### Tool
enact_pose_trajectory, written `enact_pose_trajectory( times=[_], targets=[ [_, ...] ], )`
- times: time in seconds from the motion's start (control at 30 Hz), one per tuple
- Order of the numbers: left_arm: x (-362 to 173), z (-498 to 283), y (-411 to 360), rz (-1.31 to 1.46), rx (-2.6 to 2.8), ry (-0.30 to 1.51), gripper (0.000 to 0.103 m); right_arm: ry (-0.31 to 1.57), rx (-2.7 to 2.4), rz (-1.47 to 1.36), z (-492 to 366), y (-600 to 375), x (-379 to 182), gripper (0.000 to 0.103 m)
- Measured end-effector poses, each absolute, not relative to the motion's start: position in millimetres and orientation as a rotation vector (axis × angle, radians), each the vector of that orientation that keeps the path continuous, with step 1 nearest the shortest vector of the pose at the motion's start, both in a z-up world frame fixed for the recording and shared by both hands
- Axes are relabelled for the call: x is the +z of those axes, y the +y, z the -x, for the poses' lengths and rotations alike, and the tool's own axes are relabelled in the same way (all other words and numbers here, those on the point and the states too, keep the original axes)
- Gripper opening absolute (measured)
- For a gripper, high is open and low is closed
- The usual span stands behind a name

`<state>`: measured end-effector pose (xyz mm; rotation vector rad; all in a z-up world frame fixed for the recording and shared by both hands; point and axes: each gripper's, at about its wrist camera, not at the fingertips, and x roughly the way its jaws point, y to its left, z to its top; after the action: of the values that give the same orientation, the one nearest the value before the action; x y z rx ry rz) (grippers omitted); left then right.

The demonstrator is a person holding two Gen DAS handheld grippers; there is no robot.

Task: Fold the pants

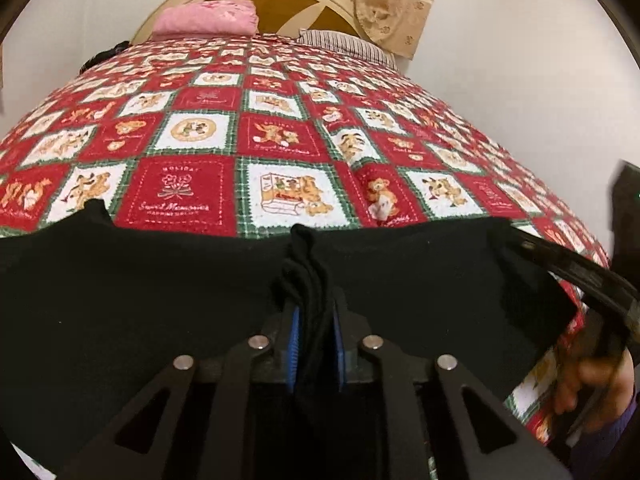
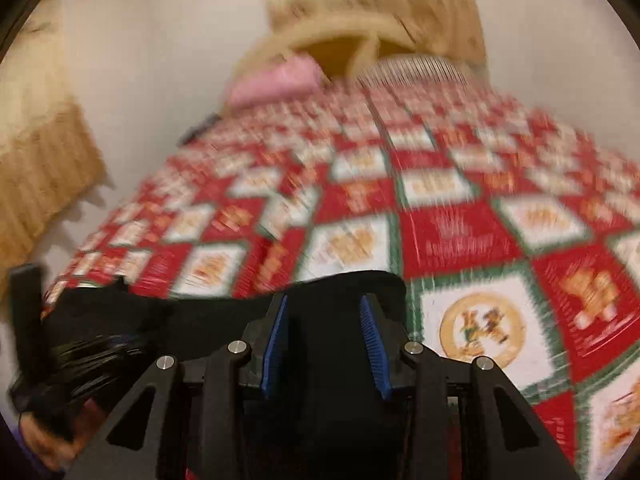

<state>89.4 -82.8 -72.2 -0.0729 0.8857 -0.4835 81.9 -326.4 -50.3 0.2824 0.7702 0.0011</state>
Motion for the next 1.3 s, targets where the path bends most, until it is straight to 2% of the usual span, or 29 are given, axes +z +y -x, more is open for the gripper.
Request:
enact_pose_trajectory(
  times=[0.1, 0.17, 0.2, 0.23, 0.37, 0.47, 0.53, 0.6, 0.83, 0.93, 1.23, 1.27, 1.3],
  targets=[
    [-70.0, -87.9, -72.7, 0.081, -0.490, 0.898, 0.032, 0.776, -0.012, -0.315, -90.6, -332.8, -55.6, 0.038],
    [-65.5, -83.2, -66.0, 0.068, -0.469, 0.896, 0.044, 0.769, -0.016, -0.307, -91.4, -332.0, -54.5, 0.038],
    [-62.7, -80.2, -62.9, 0.052, -0.438, 0.889, 0.055, 0.764, -0.017, -0.294, -91.4, -330.6, -54.7, 0.038],
    [-61.9, -79.0, -62.5, 0.043, -0.422, 0.886, 0.059, 0.761, -0.017, -0.288, -91.8, -329.9, -55.1, 0.038],
    [-52.5, -74.8, -57.9, 0.043, -0.418, 0.885, 0.059, 0.729, 0.014, -0.314, -87.9, -334.1, -49.5, 0.039],
    [-35.1, -75.1, -64.4, 0.025, -0.451, 0.836, 0.060, 0.631, 0.045, -0.296, -67.2, -331.4, -31.2, 0.039],
    [-23.8, -77.3, -73.0, 0.015, -0.476, 0.794, 0.070, 0.607, 0.054, -0.227, -51.6, -321.4, -20.5, 0.039],
    [-17.8, -80.3, -85.9, -0.007, -0.490, 0.760, 0.073, 0.606, 0.061, -0.179, -37.8, -312.5, -16.6, 0.039],
    [-48.5, -88.5, -134.8, -0.098, -0.529, 0.820, 0.073, 0.690, 0.045, -0.148, -6.7, -300.8, -45.3, 0.039],
    [-63.3, -86.4, -137.1, -0.137, -0.485, 0.843, 0.073, 0.671, 0.041, -0.165, 2.1, -302.6, -54.0, 0.039],
    [-52.8, -81.8, -129.7, -0.174, -0.463, 0.841, 0.073, 0.666, 0.017, -0.178, 1.9, -299.4, -54.7, 0.040],
    [-51.6, -82.8, -128.3, -0.174, -0.450, 0.838, 0.074, 0.669, 0.011, -0.183, 2.3, -298.8, -52.7, 0.040],
    [-48.1, -83.3, -123.4, -0.178, -0.424, 0.831, 0.079, 0.670, 0.003, -0.198, 3.1, -298.4, -49.6, 0.040]
  ],
)
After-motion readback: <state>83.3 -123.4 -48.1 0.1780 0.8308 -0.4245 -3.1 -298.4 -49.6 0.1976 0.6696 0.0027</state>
